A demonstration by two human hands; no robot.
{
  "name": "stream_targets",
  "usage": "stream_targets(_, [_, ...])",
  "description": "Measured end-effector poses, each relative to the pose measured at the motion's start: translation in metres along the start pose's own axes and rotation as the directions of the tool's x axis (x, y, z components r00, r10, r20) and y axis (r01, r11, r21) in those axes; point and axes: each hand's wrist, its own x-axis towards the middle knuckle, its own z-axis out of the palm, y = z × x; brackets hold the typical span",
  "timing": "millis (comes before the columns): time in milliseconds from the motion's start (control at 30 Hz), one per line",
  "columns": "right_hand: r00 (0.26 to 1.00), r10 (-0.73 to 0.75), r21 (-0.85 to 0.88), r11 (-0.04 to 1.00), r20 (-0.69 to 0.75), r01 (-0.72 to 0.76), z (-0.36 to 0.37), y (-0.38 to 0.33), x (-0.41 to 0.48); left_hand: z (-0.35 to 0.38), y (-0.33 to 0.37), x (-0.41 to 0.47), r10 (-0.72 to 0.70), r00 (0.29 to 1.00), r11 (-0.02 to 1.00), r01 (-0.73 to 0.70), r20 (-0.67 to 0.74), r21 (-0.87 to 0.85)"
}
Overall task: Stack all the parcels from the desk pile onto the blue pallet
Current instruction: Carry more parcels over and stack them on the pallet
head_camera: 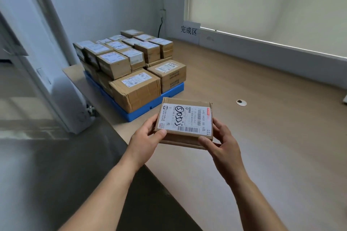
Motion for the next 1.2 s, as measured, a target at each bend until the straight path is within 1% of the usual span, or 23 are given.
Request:
stream_targets(167, [0.999, -0.026, -0.017, 0.999, 0.026, 0.026, 0.034, -0.007, 0.041, -0.025, -0.008, 0.041, -0.01, 0.998, 1.0, 0.009, -0.057, -0.005])
stream_targets(333, [0.999, -0.042, -0.06, 0.997, 0.02, 0.043, 0.074, -0.018, 0.071, -0.061, -0.024, 0.086, -0.003, 0.995, 0.999, 0.007, -0.101, 0.044])
stream_targets(500, [0.994, -0.058, -0.094, 0.994, -0.097, 0.049, 0.126, -0.029, 0.104, -0.106, -0.035, 0.147, 0.035, 0.999, 0.999, -0.035, -0.01, 0.023])
stream_targets(633, [0.98, -0.057, -0.113, 0.993, -0.193, 0.035, 0.18, -0.041, 0.131, -0.156, -0.03, 0.204, 0.071, 0.996, 0.991, -0.076, 0.048, 0.107])
stream_targets(867, [0.964, 0.002, -0.099, 0.995, -0.266, -0.03, 0.267, -0.063, 0.176, -0.231, -0.036, 0.286, 0.083, 0.982, 0.96, -0.124, 0.167, 0.251])
stream_targets(1033, [0.942, 0.028, -0.095, 0.993, -0.334, -0.063, 0.296, -0.069, 0.199, -0.248, -0.038, 0.324, 0.127, 0.961, 0.943, -0.194, 0.246, 0.271])
stream_targets(1200, [0.919, 0.02, -0.126, 0.989, -0.394, -0.076, 0.29, -0.074, 0.22, -0.235, -0.033, 0.354, 0.188, 0.927, 0.937, -0.268, 0.324, 0.223])
